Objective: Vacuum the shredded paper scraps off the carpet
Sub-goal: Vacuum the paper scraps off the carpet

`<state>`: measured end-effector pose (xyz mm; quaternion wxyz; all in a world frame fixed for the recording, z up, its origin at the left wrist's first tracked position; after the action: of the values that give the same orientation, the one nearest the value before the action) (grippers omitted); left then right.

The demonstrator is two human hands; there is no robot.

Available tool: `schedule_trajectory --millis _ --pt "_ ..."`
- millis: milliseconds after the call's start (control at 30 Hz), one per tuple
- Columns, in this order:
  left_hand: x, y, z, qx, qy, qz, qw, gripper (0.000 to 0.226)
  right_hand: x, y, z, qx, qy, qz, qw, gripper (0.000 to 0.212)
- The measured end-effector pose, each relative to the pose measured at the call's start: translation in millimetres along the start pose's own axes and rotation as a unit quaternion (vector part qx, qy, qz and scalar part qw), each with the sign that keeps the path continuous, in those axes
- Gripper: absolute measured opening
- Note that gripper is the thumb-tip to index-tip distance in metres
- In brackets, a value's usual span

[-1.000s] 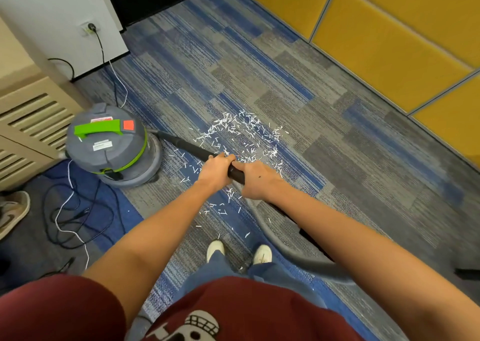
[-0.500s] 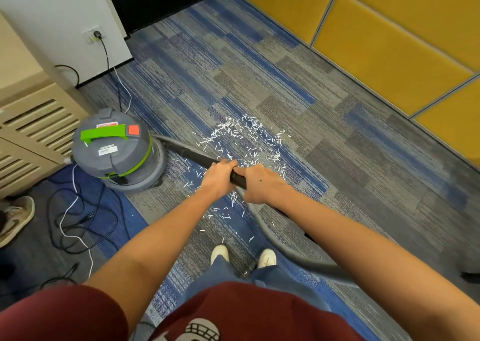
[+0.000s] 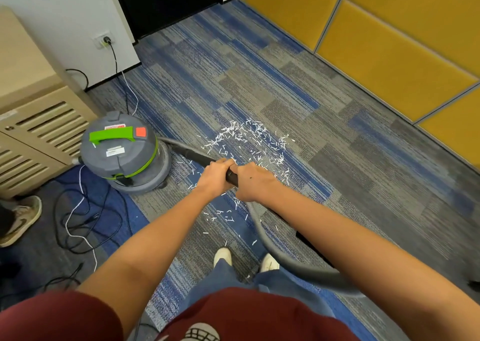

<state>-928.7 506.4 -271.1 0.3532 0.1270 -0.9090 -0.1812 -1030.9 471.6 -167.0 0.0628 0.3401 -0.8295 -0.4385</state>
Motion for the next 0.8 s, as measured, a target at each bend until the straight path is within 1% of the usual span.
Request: schedule_trajectory --millis 133,233,367,467,633,800 --pt "11 7 9 0.009 0.012 0.002 1.000 0.028 5 11 4 0.001 0.016 0.007 1.000 0.049" --pt "22 11 13 0.007 -0.001 0.001 1.000 0.030 10 21 6 -0.001 0.018 0.006 1.000 0.046" --pt "31 18 17 0.005 -0.017 -0.005 1.000 0.024 14 30 12 -0.007 0.023 -0.002 1.000 0.053" --pt "34 25 24 0.009 -0.019 -0.008 1.000 0.022 17 36 17 -0.010 0.029 -0.003 1.000 0.053" --pt "44 36 40 0.009 -0.029 -0.009 1.000 0.025 28 53 29 -0.018 0.031 -0.005 0.999 0.054" --pt "66 42 61 0.016 -0.024 -0.006 1.000 0.023 48 71 41 -0.016 0.027 -0.003 0.999 0.054"
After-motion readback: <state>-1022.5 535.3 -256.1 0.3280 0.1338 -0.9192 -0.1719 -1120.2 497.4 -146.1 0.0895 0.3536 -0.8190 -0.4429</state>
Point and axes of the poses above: each hand's wrist, its own y-axis away from the middle knuckle, its own z-axis out of the palm, x = y × z, the point moved 1 cm from there along -y, towards the middle knuckle, and after that the axes turned 14 degrees about -x, right-handed, at the moved point
